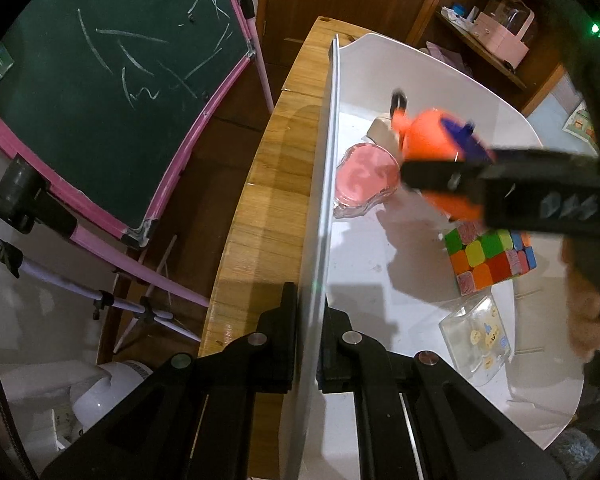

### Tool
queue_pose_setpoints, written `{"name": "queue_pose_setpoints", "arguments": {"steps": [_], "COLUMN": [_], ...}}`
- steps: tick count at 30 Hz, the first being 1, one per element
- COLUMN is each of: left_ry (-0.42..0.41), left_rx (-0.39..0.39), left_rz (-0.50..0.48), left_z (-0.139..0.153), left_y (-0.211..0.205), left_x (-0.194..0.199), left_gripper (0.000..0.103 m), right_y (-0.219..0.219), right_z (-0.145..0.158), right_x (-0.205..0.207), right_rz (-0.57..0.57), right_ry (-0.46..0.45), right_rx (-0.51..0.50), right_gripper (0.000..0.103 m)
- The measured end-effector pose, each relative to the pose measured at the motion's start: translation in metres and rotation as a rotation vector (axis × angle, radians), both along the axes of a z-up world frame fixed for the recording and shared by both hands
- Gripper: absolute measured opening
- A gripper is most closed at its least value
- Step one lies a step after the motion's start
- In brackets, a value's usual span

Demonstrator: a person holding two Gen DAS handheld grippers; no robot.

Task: Organize rigid objects
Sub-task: 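Carry the cable reel into the bin beside the pink case and release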

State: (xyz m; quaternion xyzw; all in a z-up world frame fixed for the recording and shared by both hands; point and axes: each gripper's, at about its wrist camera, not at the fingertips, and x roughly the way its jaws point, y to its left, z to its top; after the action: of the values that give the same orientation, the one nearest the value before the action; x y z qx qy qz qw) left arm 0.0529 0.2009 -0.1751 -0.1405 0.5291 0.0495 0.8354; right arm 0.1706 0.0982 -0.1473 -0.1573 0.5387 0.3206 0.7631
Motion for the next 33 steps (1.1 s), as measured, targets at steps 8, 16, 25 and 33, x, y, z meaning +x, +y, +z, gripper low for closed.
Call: {"name": "queue_pose_setpoints", "arguments": {"steps": [8,16,25,33], "left_ry": [0.000,0.005,0.010,0.016], "left_rx": [-0.004,0.000,0.003,0.011], "left_rz": [0.003,0.002,0.006,0.008], "left_z": [0.000,0.000,-0.001,-0.001], "left_y": [0.001,-0.001,-0.001,-0.002], "left_x": [0.000,0.001,0.000,0.000], "left_gripper": [0.009,0.009,0.009,0.009], "right_y": [-0.010,-0.027,-0.041,-0.044], "right_z": [-0.025,-0.019,-0.010,0.010], "right_x": [-0.003,-0.007,-0.011,-0.012], "right_rz": [-0.003,-0.035,-0.053,-0.061], "right_ry": [0.024,0.059,0.075,0.011], "right_rx": [-0.087,-0.052,0.030,0.071], "right_gripper": [0.082,0.082,0.082,0.084]}}
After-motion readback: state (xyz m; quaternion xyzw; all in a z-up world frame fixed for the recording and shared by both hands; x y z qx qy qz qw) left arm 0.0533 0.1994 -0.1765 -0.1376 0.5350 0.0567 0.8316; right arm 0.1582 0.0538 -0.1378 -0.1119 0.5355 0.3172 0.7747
